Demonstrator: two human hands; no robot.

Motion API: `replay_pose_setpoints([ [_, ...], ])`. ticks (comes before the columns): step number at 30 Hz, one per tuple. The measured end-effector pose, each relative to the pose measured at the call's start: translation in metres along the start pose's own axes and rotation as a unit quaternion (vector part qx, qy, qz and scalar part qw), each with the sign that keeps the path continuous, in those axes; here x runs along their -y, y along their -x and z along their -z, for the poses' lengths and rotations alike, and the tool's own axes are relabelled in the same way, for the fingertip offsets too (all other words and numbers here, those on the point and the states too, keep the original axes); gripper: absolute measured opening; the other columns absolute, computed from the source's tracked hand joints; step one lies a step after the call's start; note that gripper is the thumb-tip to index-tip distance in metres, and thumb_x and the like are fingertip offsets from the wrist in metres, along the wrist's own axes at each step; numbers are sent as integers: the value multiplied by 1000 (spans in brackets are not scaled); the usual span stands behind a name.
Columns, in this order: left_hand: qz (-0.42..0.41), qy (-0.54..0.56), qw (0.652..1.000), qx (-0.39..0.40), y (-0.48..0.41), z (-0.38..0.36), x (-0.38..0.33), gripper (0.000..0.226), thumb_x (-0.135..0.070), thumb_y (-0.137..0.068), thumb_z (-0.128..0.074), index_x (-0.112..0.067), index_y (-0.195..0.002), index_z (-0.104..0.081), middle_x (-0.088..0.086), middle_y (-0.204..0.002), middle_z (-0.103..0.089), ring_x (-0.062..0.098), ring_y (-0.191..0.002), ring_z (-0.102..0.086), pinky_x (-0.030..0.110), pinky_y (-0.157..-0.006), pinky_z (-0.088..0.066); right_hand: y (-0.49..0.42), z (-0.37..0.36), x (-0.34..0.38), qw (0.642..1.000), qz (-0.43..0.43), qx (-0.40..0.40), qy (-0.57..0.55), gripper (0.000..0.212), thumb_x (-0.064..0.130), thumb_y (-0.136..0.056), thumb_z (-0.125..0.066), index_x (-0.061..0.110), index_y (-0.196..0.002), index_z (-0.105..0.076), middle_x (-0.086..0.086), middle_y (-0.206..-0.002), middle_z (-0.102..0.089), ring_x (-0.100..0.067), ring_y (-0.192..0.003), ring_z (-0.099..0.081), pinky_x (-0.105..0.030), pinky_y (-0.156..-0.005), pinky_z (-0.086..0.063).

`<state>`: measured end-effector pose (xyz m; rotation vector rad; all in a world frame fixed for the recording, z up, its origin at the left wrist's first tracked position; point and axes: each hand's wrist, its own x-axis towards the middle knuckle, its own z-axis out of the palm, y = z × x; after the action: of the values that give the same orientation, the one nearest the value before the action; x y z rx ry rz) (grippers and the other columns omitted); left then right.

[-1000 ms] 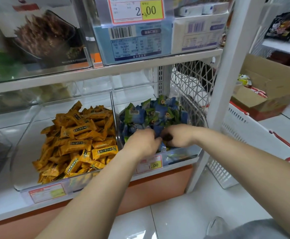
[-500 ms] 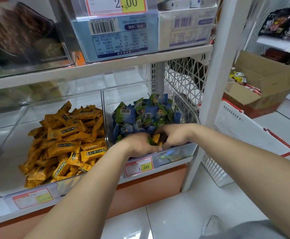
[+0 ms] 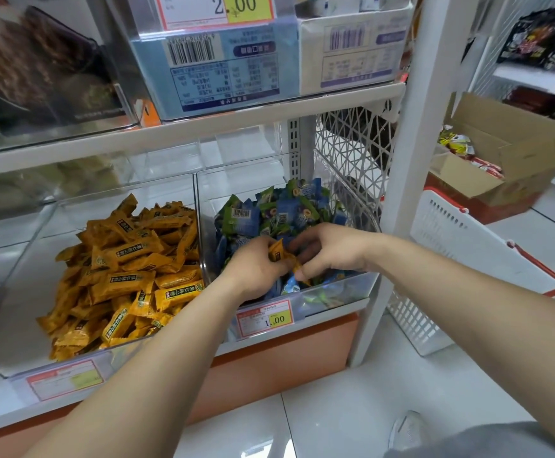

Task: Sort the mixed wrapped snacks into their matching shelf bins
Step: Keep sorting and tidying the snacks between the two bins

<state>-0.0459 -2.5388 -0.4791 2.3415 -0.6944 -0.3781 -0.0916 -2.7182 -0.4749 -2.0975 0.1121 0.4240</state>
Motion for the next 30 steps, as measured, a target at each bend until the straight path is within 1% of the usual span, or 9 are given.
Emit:
replay_pose_setpoints([
  [4,6,49,999,3,0,3,0,13,-27,-89,-72,-19,-98,-66,-2,-85,-68,14,-84,-63,30,-74,-48,1,-3,5,995,-16,-4,95,60,27,-79,-83,7,-130,-59,-15,-127,-64,-27,-115,-63,-43,-100,-52],
  [9,20,105,994,-11,-1,6,-1,10,-27,-90,-71,-19,-93,-67,-4,-83,-69,8,-79,-63,16,-65,-46,5,1,5,999,-8,-32,43,48,25,-76,-86,15,-118,-65,-4,-105,-72,-22,-95,-71,-35,-83,-61],
  [14,35,162,986,-18,-2,13,-6,30,-38,-94,-63,-8,-87,-63,16,-90,-72,29,-88,-69,46,-91,-52,9,10,10,994,1,-112,19,41,22,-76,-82,22,-115,-69,1,-92,-69,-19,-84,-67,-29,-73,-55],
  [17,3,126,990,-68,0,18,-4,22,-40,-89,-70,-19,-92,-63,2,-84,-72,18,-83,-69,37,-80,-53,11,12,15,989,21,-141,-26,34,13,-80,-76,21,-112,-71,-3,-94,-73,-20,-85,-69,-29,-72,-54],
  [19,-18,132,986,-103,3,18,-4,14,-36,-87,-73,-26,-90,-63,-1,-85,-72,17,-84,-69,40,-80,-56,13,14,20,986,36,-148,-73,30,7,-83,-71,18,-111,-71,-8,-101,-73,-24,-90,-70,-35,-79,-56],
  [22,-39,185,977,-99,7,18,-9,7,-31,-91,-70,-26,-91,-64,2,-90,-74,22,-88,-70,48,-86,-57,17,14,28,980,70,-146,-119,28,1,-87,-68,17,-110,-69,-10,-101,-72,-24,-89,-68,-34,-73,-54],
  [24,-33,248,965,-76,9,15,-13,5,-28,-94,-66,-25,-95,-62,4,-94,-74,23,-91,-72,43,-82,-60,18,11,31,972,94,-142,-160,28,-2,-88,-67,16,-109,-68,-12,-102,-72,-24,-89,-69,-33,-74,-55],
  [27,-31,305,949,-69,10,14,-16,12,-23,-96,-64,-20,-105,-58,5,-97,-73,19,-89,-73,29,-69,-61,18,6,34,963,118,-155,-188,24,-2,-90,-67,17,-105,-67,-9,-94,-72,-20,-79,-70,-28,-62,-56],
  [30,-29,309,945,-98,10,20,-17,29,-28,-92,-69,-16,-116,-57,6,-96,-72,20,-84,-73,32,-68,-62,17,5,34,949,124,-185,-221,26,2,-89,-71,14,-111,-68,-10,-94,-72,-21,-78,-69,-29,-62,-54],
])
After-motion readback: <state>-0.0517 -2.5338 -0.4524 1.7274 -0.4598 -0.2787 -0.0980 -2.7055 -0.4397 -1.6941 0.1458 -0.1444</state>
